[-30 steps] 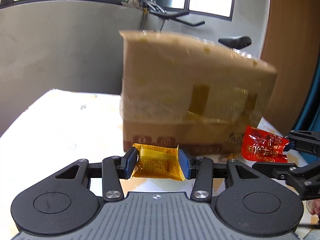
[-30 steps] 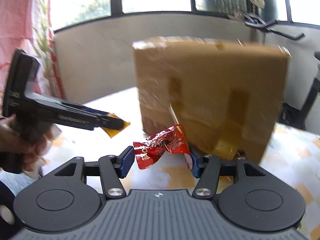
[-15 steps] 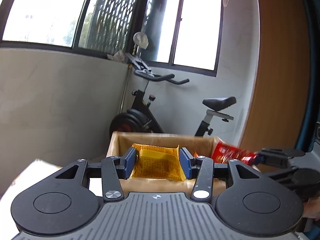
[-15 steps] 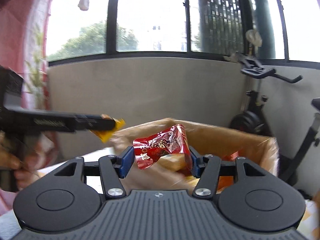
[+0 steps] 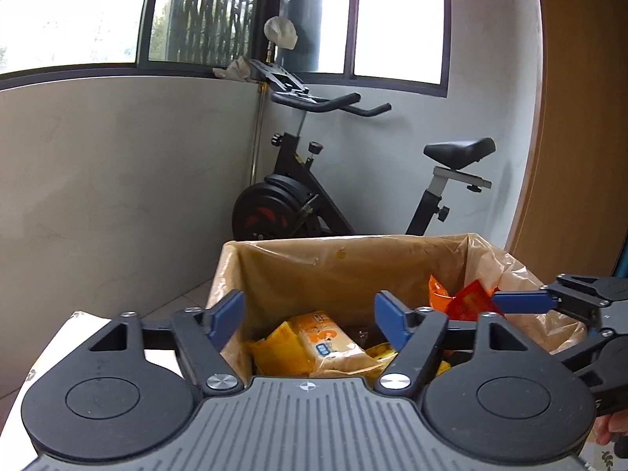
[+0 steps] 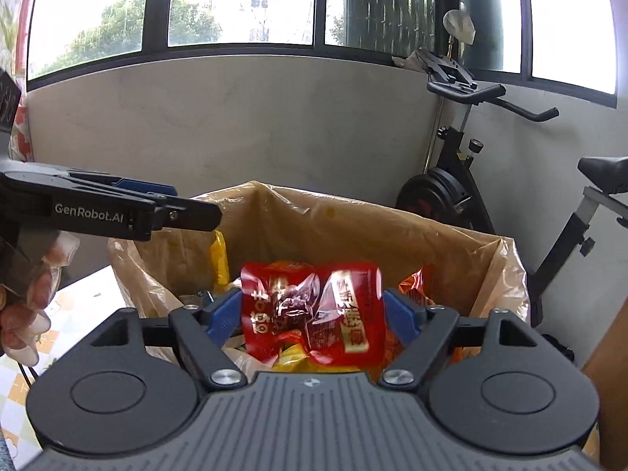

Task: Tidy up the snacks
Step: 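Open both tools to drop the yellow and red packets into the bin, then grasp the brown sauce sachet with right tool while left tool grasps nut packet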

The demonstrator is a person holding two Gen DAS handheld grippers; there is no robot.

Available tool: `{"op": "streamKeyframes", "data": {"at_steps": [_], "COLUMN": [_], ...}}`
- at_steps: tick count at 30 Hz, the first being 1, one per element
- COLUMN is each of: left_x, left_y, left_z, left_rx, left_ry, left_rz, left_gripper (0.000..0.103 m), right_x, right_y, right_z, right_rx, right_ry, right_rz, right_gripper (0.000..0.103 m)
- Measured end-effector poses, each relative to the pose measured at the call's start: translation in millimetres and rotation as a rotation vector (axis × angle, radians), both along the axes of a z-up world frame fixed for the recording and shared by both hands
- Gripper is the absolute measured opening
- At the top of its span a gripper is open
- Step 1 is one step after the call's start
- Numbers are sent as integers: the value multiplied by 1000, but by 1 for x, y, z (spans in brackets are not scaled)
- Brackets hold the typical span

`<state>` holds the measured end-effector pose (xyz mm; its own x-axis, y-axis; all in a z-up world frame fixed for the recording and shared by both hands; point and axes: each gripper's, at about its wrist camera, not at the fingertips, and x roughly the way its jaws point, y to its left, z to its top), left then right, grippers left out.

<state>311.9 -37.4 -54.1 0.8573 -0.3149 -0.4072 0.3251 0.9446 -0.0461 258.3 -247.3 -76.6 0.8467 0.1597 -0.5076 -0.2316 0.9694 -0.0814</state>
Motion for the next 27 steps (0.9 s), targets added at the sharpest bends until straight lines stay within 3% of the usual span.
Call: {"op": "streamKeyframes", "data": {"at_steps": [9,19,24,27], "left_x": [-15,-52,-78,-88], "left_y": [19,32,38,38], "left_z": [2,1,-21,-41], "left_rx": [-38,-59,-53,-47], "left_ry": [6,-23,-13,22], "left_rz": [25,20,36,49], "left_gripper": [81,81,81,81], "right_x": [-22,-69,-106,-118], "right_y": [-5,-11,-18,-21], "right_z": [11,22,3,-24], "right_rx": [-25,71,82,44], "right_ry": [-34,-66,-22,64], "right_rz": [-4,17,26,37], "right_gripper": [84,84,84,84]}}
